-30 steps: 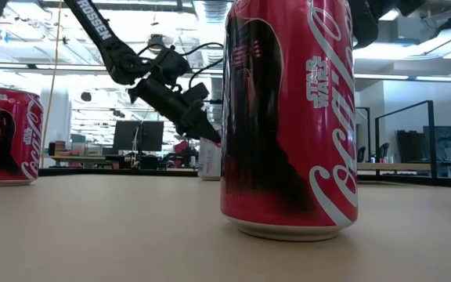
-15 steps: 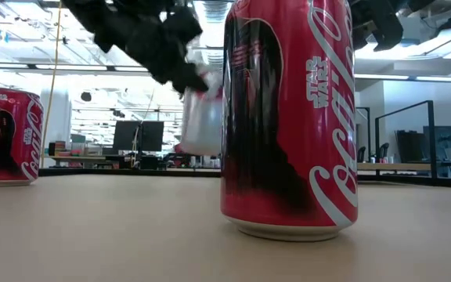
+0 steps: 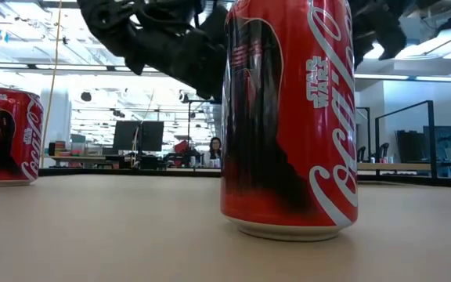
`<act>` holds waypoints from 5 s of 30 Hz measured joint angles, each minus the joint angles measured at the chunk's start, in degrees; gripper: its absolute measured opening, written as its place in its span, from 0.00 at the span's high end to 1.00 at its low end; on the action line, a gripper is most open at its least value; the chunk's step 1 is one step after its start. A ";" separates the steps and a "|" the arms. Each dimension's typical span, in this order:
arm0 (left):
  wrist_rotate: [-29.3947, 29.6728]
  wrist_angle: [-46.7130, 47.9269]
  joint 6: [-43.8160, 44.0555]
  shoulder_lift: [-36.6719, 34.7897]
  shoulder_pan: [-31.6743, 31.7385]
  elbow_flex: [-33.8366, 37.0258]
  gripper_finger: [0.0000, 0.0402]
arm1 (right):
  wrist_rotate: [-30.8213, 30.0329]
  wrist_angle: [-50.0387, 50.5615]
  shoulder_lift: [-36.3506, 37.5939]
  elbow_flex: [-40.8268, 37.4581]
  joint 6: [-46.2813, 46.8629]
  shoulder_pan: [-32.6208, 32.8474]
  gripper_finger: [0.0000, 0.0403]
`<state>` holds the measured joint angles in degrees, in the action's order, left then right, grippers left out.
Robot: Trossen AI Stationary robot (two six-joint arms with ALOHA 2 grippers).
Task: Place canned beverage on shelf
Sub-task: Put the top red-silver soda can on the shelf
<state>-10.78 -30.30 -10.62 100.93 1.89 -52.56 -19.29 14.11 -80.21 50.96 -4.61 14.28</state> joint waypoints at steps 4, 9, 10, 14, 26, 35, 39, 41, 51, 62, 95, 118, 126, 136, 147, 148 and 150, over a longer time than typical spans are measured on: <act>0.03 0.11 0.43 0.67 0.97 -0.69 0.31 | -3.41 2.32 1.25 0.21 3.12 0.34 0.93; -0.61 1.67 2.38 0.65 1.76 -0.69 0.31 | -3.56 2.87 1.29 0.15 3.28 1.03 0.93; -0.53 2.23 2.65 0.65 1.84 -0.69 0.31 | -4.08 3.26 1.32 0.15 3.48 1.22 0.93; 1.61 3.58 3.06 0.65 1.86 -0.69 0.16 | -7.88 6.31 1.32 0.15 6.05 1.92 0.93; 2.60 6.56 3.00 -0.69 1.86 -2.24 0.06 | -9.35 6.20 1.32 0.15 6.30 1.76 0.93; 3.04 33.39 -1.09 -11.40 1.97 -12.20 0.06 | -9.27 5.92 1.30 0.13 7.77 1.77 0.93; 11.39 44.94 -4.38 -20.46 1.99 -14.22 0.06 | -9.11 6.18 1.30 0.32 8.65 2.17 0.93; 17.80 49.83 -5.84 -25.74 2.03 -13.67 0.06 | -8.37 6.80 1.30 1.24 8.71 2.39 0.93; 27.99 53.79 -11.91 -55.65 8.09 0.11 0.06 | -3.09 4.64 1.01 9.89 5.61 2.08 0.90; 28.46 38.77 -25.77 -70.40 15.10 9.69 0.06 | 7.68 12.92 -9.87 22.60 8.23 -3.98 0.57; 39.71 38.64 -30.17 -75.31 15.92 9.69 0.06 | 17.70 47.37 -26.77 48.02 3.18 -13.23 0.06; 41.66 40.41 -29.60 -81.11 15.94 9.69 0.06 | 19.11 45.69 -26.96 47.98 2.85 -12.65 0.06; 41.66 40.39 -29.60 -81.11 15.94 9.69 0.06 | 18.06 43.43 -26.96 47.72 3.03 -12.70 0.06; 41.66 40.35 -29.36 -81.11 15.94 9.69 0.06 | 17.55 41.84 -26.90 43.87 3.03 -12.55 0.06; 41.66 40.35 -29.10 -81.11 15.94 9.69 0.06 | 16.80 39.18 -26.90 41.33 3.08 -12.98 0.06; 41.66 40.35 -29.10 -81.11 15.94 9.69 0.06 | 16.80 39.05 -26.90 40.78 3.15 -12.98 0.06; 41.66 40.35 -29.06 -81.11 15.94 9.69 0.06 | 16.79 39.19 -26.90 39.86 3.23 -12.94 0.06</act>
<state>30.87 10.04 -39.68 19.81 17.82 -42.87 -2.50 53.30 -107.11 90.82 -1.38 1.35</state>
